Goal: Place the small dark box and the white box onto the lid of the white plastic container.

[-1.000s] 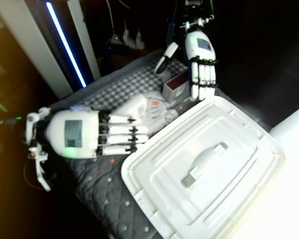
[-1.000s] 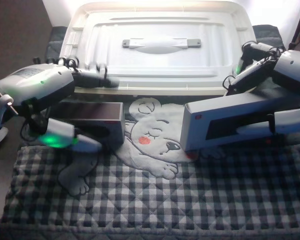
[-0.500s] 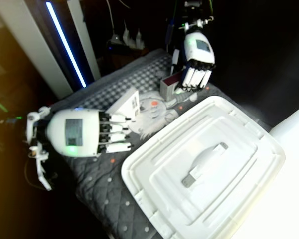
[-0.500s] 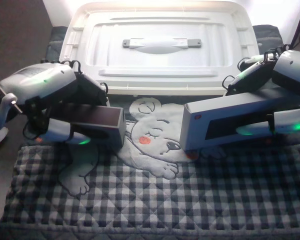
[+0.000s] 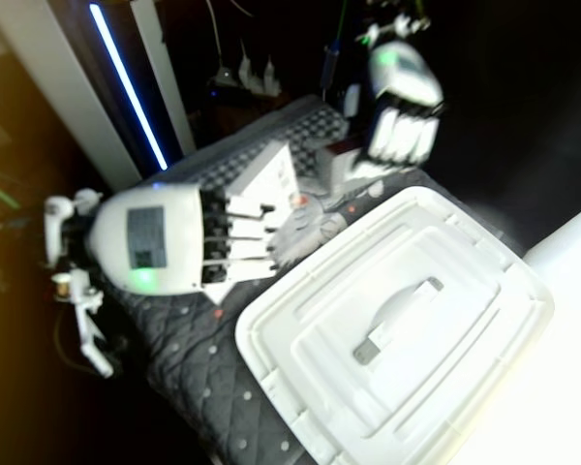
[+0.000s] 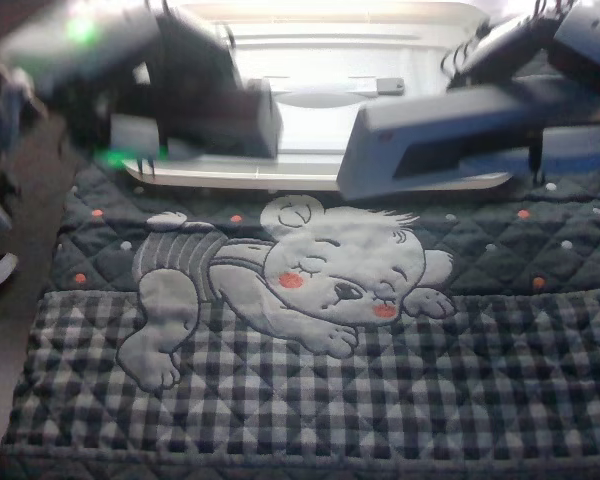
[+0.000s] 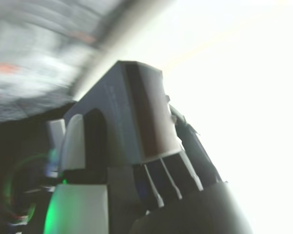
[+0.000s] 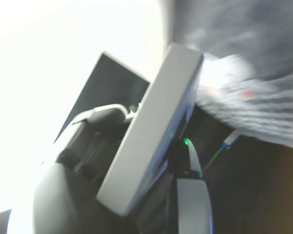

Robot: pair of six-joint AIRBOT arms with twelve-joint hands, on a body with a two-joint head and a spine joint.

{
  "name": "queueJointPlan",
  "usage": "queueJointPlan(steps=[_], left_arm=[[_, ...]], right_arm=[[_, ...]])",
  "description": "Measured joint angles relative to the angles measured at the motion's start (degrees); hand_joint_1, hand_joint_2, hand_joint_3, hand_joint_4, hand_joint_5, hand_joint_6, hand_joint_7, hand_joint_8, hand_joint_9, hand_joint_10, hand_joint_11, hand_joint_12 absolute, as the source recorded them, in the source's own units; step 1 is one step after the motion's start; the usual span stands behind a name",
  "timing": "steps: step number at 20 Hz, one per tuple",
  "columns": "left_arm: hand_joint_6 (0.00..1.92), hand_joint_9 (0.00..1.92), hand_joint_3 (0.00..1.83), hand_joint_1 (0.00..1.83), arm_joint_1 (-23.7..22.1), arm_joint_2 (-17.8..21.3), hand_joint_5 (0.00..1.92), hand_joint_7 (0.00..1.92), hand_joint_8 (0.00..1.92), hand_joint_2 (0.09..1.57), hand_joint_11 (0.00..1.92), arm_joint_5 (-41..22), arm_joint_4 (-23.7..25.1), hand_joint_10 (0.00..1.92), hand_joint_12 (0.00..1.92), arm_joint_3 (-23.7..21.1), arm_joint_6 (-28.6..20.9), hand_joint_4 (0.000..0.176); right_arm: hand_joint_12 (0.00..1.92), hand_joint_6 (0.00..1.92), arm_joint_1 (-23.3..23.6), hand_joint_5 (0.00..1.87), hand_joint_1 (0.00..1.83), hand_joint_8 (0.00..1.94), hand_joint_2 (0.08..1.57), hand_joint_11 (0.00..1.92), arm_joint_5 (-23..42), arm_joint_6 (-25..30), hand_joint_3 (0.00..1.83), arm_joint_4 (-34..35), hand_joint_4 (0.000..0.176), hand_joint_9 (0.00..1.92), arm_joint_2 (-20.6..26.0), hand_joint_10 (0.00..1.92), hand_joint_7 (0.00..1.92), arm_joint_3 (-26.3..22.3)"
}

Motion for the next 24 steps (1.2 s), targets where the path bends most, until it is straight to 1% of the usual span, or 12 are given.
queueJointPlan(steps=[6, 7, 8, 10, 11, 15, 17, 19, 21, 22, 23, 24], left_arm=[[0.85, 1.07, 0.00, 1.24, -10.21, -11.61, 1.00, 1.06, 0.96, 1.09, 0.86, 9.49, 1.77, 0.87, 1.46, 12.94, 0.79, 0.000], [0.85, 1.12, 0.00, 1.25, -12.11, -12.48, 0.99, 1.09, 0.94, 1.09, 0.91, 13.03, 1.77, 0.80, 1.41, 14.51, 0.85, 0.000], [0.39, 0.59, 0.00, 1.19, -14.14, -12.68, 0.66, 0.64, 0.32, 1.06, 0.27, 15.78, 1.81, 0.39, 1.33, 15.19, 0.79, 0.000], [0.02, 0.06, 0.00, 1.01, -16.61, -13.07, 0.21, 0.07, 0.01, 0.98, 0.01, 18.64, 0.63, 0.02, 0.17, 16.46, 0.83, 0.104], [0.00, 0.01, 0.00, 0.96, -17.31, -13.07, 0.04, 0.01, 0.00, 0.95, 0.00, 18.69, 0.00, 0.00, 0.03, 16.57, 0.85, 0.147], [0.00, 0.00, 0.00, 0.95, -17.79, -12.94, 0.00, 0.00, 0.00, 0.93, 0.00, 18.51, 0.66, 0.00, 0.00, 15.58, 1.03, 0.109], [0.00, 0.00, 0.00, 1.00, -16.81, -12.00, 0.00, 0.00, 0.00, 0.93, 0.00, 17.57, 0.63, 0.00, 0.00, 13.70, 0.96, 0.150], [0.00, 0.00, 0.00, 1.09, -14.95, -10.93, 0.00, 0.00, 0.00, 0.95, 0.00, 14.78, 0.81, 0.00, 0.00, 11.02, 0.90, 0.122], [0.00, 0.00, 0.02, 1.11, -12.55, -9.03, 0.00, 0.00, 0.00, 1.00, 0.00, 10.75, 1.92, 0.00, 0.00, 7.78, -0.33, 0.133], [0.00, 0.00, 0.03, 1.05, -10.91, -7.78, 0.00, 0.00, 0.00, 1.02, 0.00, 7.61, 2.45, 0.00, 0.00, 6.56, -1.36, 0.167], [0.00, 0.00, 0.02, 1.04, -9.84, -7.02, 0.00, 0.00, 0.00, 1.02, 0.00, 5.46, 2.60, 0.00, 0.00, 6.08, -2.38, 0.174], [0.00, 0.00, 0.01, 1.01, -8.63, -6.40, 0.00, 0.00, 0.00, 1.00, 0.00, 3.10, 2.60, 0.00, 0.00, 5.73, -3.65, 0.176]], right_arm=[[1.45, 0.64, 5.49, 1.01, 1.36, 1.11, 1.12, 0.72, -3.48, -1.44, 0.00, 1.01, 0.000, 0.83, -5.11, 1.34, 1.01, 8.68], [1.36, 0.93, 6.54, 0.94, 1.24, 1.12, 1.14, 0.53, -7.06, -1.42, 0.00, 0.70, 0.000, 0.70, -6.43, 0.96, 0.96, 10.78], [1.04, 0.34, 7.67, 0.51, 1.20, 0.38, 1.05, 0.10, -11.52, -1.46, 0.00, 1.18, 0.000, 0.34, -6.60, 0.40, 0.43, 11.61], [0.25, 0.04, 9.29, 0.10, 1.05, 0.02, 1.00, 0.00, -14.51, -1.31, 0.00, 1.64, 0.118, 0.03, -6.86, 0.03, 0.04, 12.13], [0.10, 0.01, 9.88, 0.02, 1.04, 0.00, 0.99, 0.00, -14.14, -1.09, 0.00, 2.21, 0.164, 0.01, -7.23, 0.00, 0.01, 12.33], [0.00, 0.00, 9.88, 0.00, 1.03, 0.00, 1.01, 0.00, -13.68, -0.76, 0.00, 1.31, 0.170, 0.00, -7.37, 0.00, 0.00, 12.17], [0.00, 0.00, 9.88, 0.00, 1.01, 0.00, 1.00, 0.00, -14.01, -0.57, 0.00, 0.68, 0.176, 0.00, -7.13, 0.00, 0.00, 11.10], [0.00, 0.00, 9.81, 0.00, 1.05, 0.00, 0.97, 0.00, -13.18, -0.42, 0.00, -1.07, 0.120, 0.00, -5.14, 0.00, 0.00, 8.26], [0.00, 0.00, 8.04, 0.00, 0.90, 0.00, 0.94, 0.00, -8.70, -0.31, 0.00, -0.48, 0.001, 0.00, -3.32, 0.00, 0.00, 5.86], [0.00, 0.00, 6.47, 0.00, 0.86, 0.00, 0.92, 0.00, -6.47, 0.57, 0.00, -0.37, 0.000, 0.00, -2.78, 0.00, 0.00, 5.35], [0.22, 0.00, 5.38, 0.00, 0.77, 0.00, 0.88, 0.00, -5.42, 1.88, 0.00, -0.37, 0.041, 0.00, -2.60, 0.00, 0.00, 5.25], [0.04, 0.00, 4.44, 0.00, 0.82, 0.00, 0.84, 0.00, -4.59, 3.15, 0.00, -0.61, 0.133, 0.00, -2.40, 0.00, 0.00, 5.03]])
